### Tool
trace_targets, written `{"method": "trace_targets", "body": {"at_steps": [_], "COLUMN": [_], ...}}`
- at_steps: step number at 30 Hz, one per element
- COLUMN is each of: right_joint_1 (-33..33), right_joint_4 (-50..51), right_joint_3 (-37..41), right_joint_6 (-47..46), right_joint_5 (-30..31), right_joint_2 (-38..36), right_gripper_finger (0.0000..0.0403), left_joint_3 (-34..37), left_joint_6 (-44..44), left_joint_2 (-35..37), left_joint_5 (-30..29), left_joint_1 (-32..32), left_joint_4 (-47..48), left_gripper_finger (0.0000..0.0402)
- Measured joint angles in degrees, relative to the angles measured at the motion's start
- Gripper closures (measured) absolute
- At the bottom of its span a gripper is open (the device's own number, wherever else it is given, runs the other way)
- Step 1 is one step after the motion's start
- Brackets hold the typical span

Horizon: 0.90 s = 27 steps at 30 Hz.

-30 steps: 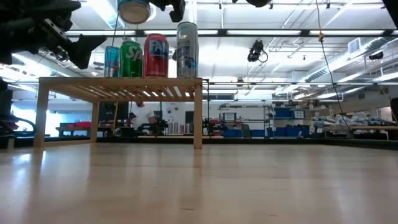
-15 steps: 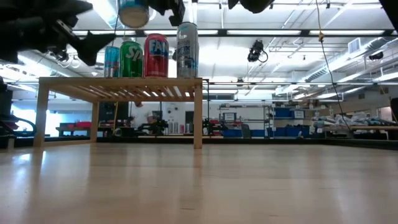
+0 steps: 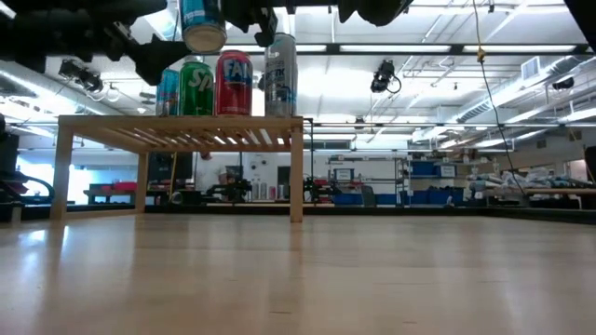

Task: Place canned beverage on shelf
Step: Put the blue soda can on the shelf

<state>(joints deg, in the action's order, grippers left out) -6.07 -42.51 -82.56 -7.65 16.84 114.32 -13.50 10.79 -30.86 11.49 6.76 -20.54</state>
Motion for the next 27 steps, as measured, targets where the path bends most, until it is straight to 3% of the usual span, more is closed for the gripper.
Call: {"method": "trace_targets", "body": {"at_steps": [17,27], "right_joint_1": [-0.07,-0.07], "right_joint_4": [0.47,0.46], "right_joint_3": [0.0,0.0], "right_joint_6": [0.12,0.1], "right_joint_5": [-0.63,-1.52], "right_joint_2": [0.0,0.0], "right_gripper_finger": [0.0167,0.0167], "left_joint_3": [-3.19,-3.19], "left_joint_6": [-1.53,-1.49], "left_joint_2": [-15.84,-18.11], "left_joint_5": [-1.63,-0.55], "left_joint_1": [-4.52,-4.5], "left_joint_4": [-15.54,-18.58], "left_gripper_finger": [0.0049,0.0055]}}
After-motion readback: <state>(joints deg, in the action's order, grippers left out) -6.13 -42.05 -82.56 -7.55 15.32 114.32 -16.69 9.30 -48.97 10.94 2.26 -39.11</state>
